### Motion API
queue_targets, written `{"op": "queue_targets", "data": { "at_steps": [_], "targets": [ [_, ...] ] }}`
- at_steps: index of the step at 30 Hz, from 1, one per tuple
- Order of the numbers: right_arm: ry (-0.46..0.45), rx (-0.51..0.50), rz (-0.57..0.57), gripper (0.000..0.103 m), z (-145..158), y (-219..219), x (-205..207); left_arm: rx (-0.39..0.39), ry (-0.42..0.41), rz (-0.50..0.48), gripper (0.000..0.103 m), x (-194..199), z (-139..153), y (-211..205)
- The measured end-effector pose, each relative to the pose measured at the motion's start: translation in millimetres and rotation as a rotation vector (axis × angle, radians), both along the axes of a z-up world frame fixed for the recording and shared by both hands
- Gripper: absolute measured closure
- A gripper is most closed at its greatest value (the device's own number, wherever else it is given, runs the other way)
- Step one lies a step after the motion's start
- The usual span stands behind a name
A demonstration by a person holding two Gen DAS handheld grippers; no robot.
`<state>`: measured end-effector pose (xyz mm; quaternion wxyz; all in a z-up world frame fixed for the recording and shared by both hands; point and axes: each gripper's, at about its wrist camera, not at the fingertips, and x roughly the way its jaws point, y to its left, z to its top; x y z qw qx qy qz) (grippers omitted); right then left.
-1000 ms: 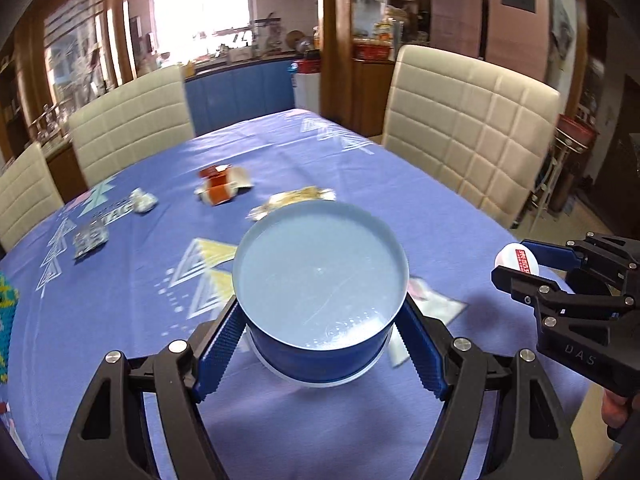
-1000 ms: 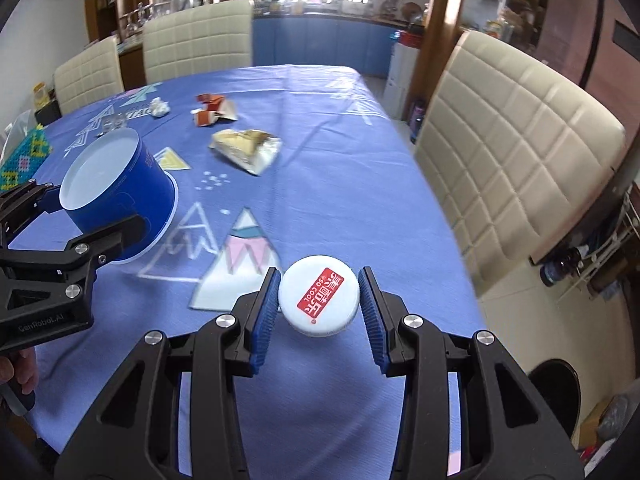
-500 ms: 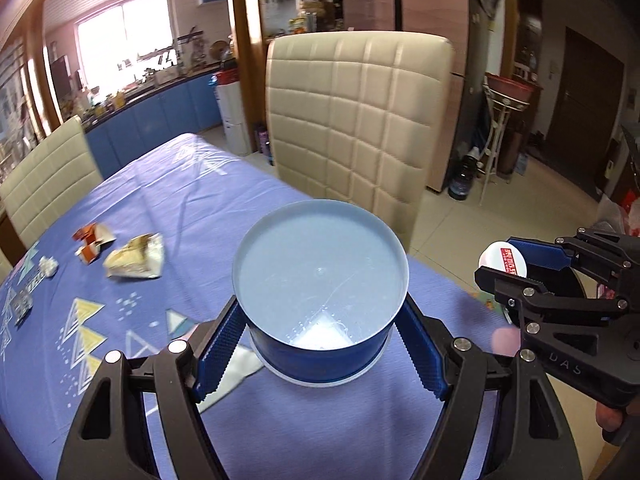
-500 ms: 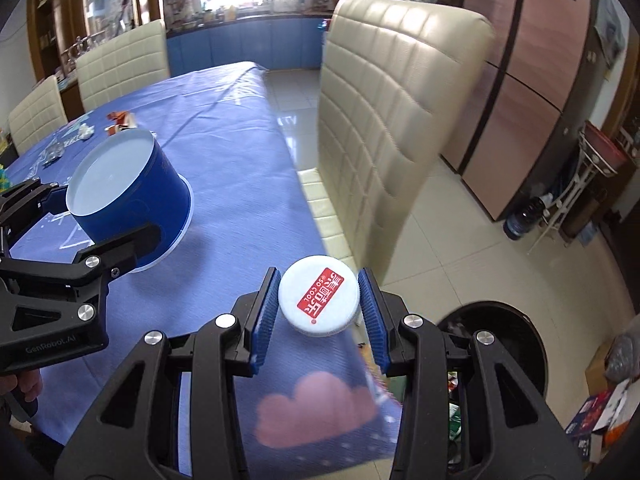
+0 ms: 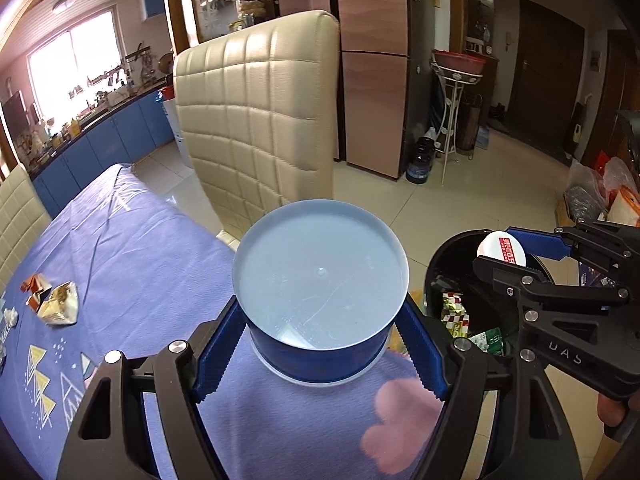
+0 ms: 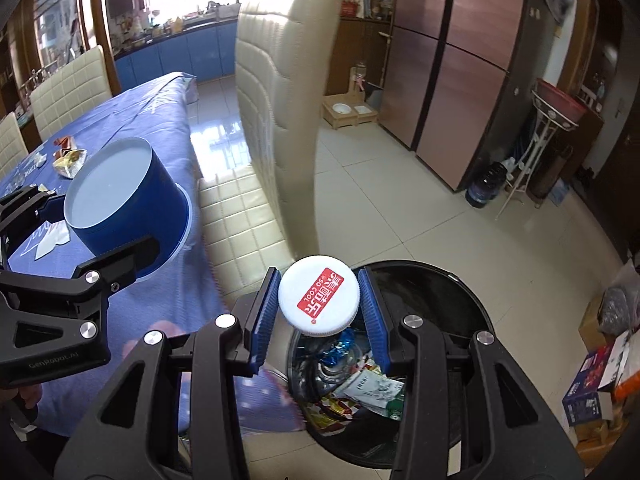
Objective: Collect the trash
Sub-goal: 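Carry the cup and cap over the black bin and open both tools to drop them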
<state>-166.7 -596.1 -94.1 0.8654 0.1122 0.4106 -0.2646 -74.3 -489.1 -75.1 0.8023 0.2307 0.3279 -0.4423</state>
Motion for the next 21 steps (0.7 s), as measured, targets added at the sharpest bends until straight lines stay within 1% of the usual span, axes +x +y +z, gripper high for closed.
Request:
{"op": "queue_targets", "data": {
  "at_steps": [10,12,13,15,17,19,21],
  "targets": [
    [0.015,0.023,-0.063,0.061,-21.0,-33.9,-18.8,0.023,0.006,-0.033,0.029,-15.6,-9.0,-37.8],
    [0.009,0.031,-0.071,0.053,-23.6,-38.7,-22.6,0.026,0.006,-0.036,0.029,-17.9,-10.6,-44.1],
    [0.004,0.025,-0.075,0.045,-23.7,-40.2,-23.5,0.031,0.007,-0.039,0.029,-19.4,-11.9,-47.5],
    [0.009,-0.017,-0.093,0.035,-25.0,-41.6,-26.9,0.040,0.003,-0.046,0.029,-22.0,-13.9,-52.6],
    [0.014,-0.062,-0.120,0.015,-26.2,-41.1,-30.1,0.044,0.002,-0.052,0.029,-23.8,-15.5,-58.3],
    [0.022,-0.105,-0.137,0.013,-26.8,-41.4,-33.2,0.046,0.004,-0.057,0.029,-26.6,-16.3,-63.7],
    [0.032,-0.127,-0.158,0.013,-28.2,-46.2,-37.3,0.049,0.002,-0.065,0.029,-30.2,-17.6,-69.0]
  ]
}}
